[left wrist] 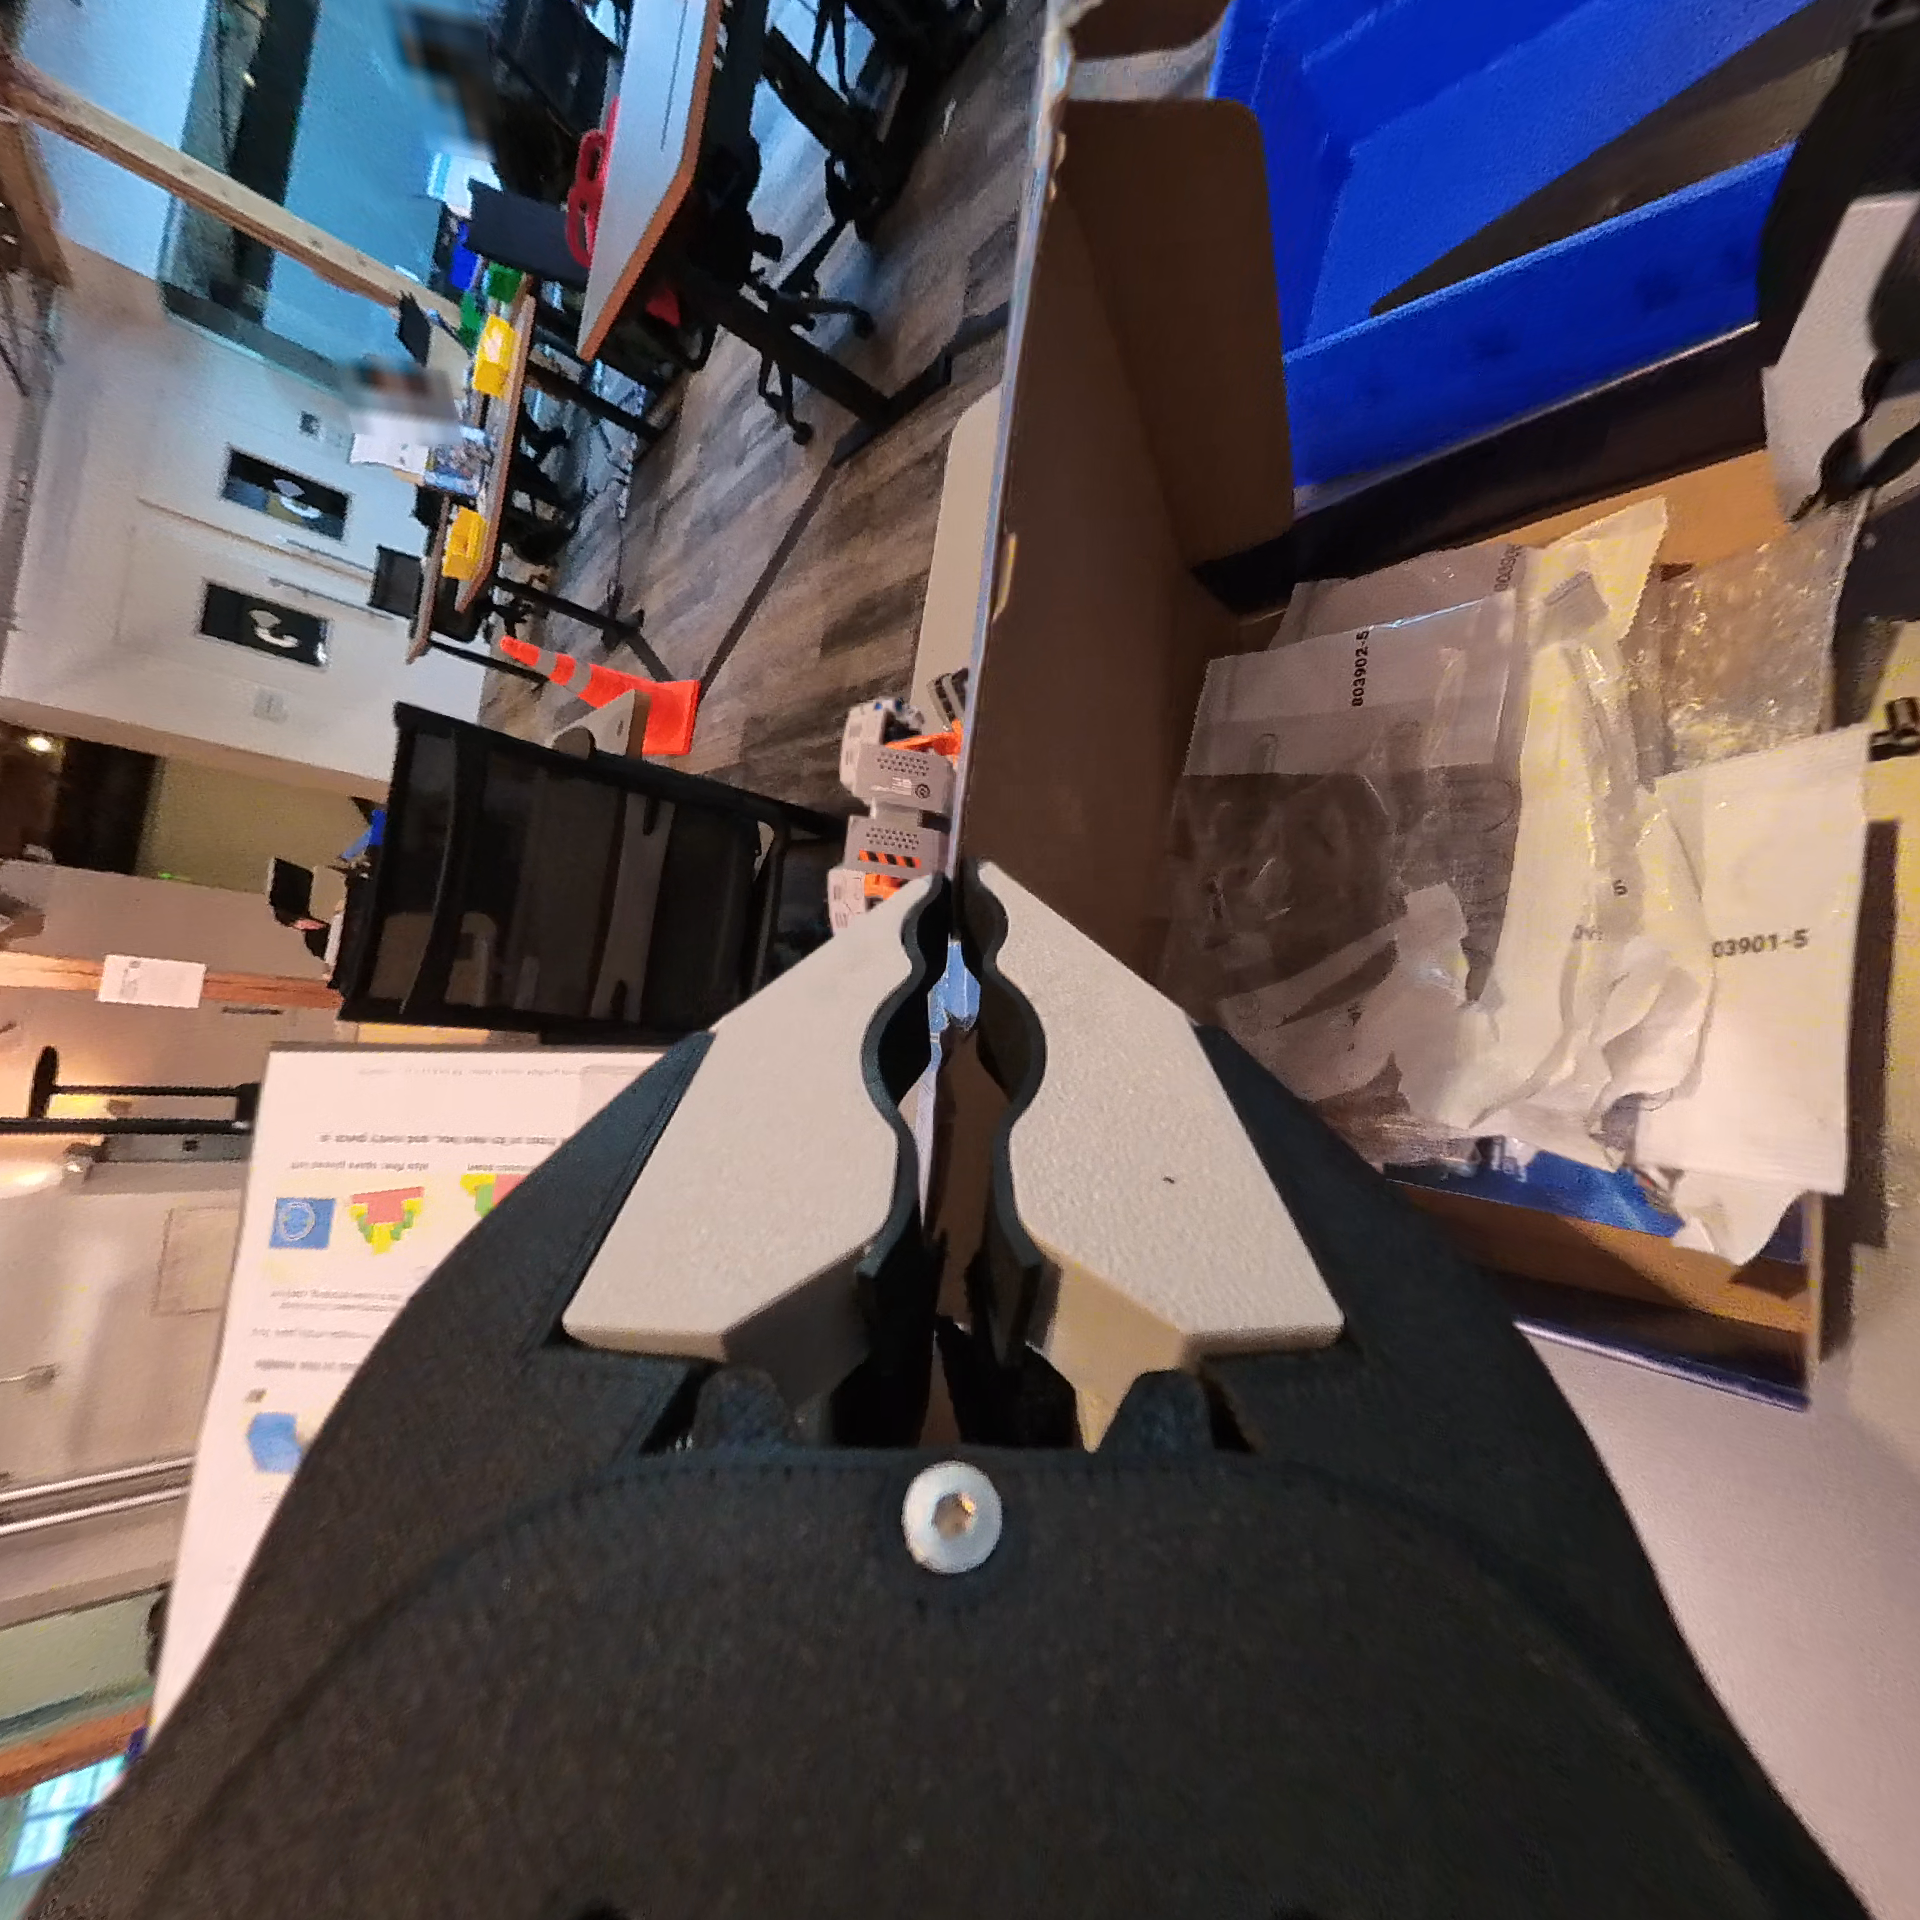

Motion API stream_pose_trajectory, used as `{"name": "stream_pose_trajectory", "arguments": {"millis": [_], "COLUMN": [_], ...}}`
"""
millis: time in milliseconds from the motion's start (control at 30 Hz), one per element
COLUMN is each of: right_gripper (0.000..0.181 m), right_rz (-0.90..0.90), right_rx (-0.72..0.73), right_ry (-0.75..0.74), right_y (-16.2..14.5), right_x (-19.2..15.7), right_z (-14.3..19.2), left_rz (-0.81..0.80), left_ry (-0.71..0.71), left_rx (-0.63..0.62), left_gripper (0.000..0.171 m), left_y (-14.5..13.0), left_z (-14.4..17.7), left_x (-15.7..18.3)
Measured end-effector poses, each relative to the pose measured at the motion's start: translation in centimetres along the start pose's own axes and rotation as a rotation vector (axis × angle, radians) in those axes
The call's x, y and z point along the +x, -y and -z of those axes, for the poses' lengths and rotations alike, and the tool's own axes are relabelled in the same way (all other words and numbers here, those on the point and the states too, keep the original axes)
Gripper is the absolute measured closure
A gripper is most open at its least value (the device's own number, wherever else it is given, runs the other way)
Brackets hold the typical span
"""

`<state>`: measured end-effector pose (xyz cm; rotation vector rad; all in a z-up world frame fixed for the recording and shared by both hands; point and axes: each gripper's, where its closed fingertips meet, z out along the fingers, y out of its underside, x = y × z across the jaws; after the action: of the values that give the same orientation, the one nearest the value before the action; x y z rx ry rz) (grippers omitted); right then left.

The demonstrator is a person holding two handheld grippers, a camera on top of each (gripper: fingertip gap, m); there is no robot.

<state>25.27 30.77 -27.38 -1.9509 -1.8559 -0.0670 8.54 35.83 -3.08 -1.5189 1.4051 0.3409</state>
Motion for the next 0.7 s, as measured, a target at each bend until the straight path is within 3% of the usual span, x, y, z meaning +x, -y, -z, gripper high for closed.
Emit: {"name": "stream_pose_trajectory", "arguments": {"millis": [67, 167, 267, 300, 400, 433, 600, 700], "right_gripper": [0.167, 0.166, 0.16, 0.149, 0.147, 0.147, 0.158, 0.173], "right_rz": [-0.034, -0.07, -0.137, -0.164, -0.275, -0.3, -0.357, -0.388], "right_rx": [0.008, 0.155, 0.295, 0.276, 0.239, 0.238, 0.21, 0.203], "right_ry": [-0.039, -0.059, 0.083, 0.097, 0.131, 0.132, 0.115, 0.139], "right_y": [0.2, 2.5, 5.2, 5.1, 4.4, 4.4, 4.3, 4.3], "right_x": [0.5, -0.5, -4.4, -5.0, -5.4, -5.4, -5.1, -5.0], "right_z": [0.6, 3.0, 3.8, 3.0, 0.2, -0.4, -2.8, -3.7], "left_rz": [0.006, 0.02, 0.027, 0.044, 0.061, 0.075, 0.122, 0.169], "left_ry": [0.03, 0.036, 0.039, 0.023, -0.025, -0.047, -0.173, -0.264], "left_rx": [-0.009, -0.004, 0.002, -0.003, 0.01, 0.013, 0.053, 0.074], "left_gripper": [0.171, 0.171, 0.171, 0.17, 0.165, 0.154, 0.124, 0.118], "left_y": [-0.3, -0.6, -0.8, -0.9, -1.0, -1.0, -0.9, -1.0], "left_z": [-0.3, -0.4, -0.8, -0.8, -0.5, -0.4, 1.1, 2.7], "left_x": [-0.4, -0.7, -0.8, -0.7, -0.1, 0.3, 2.8, 4.0]}}
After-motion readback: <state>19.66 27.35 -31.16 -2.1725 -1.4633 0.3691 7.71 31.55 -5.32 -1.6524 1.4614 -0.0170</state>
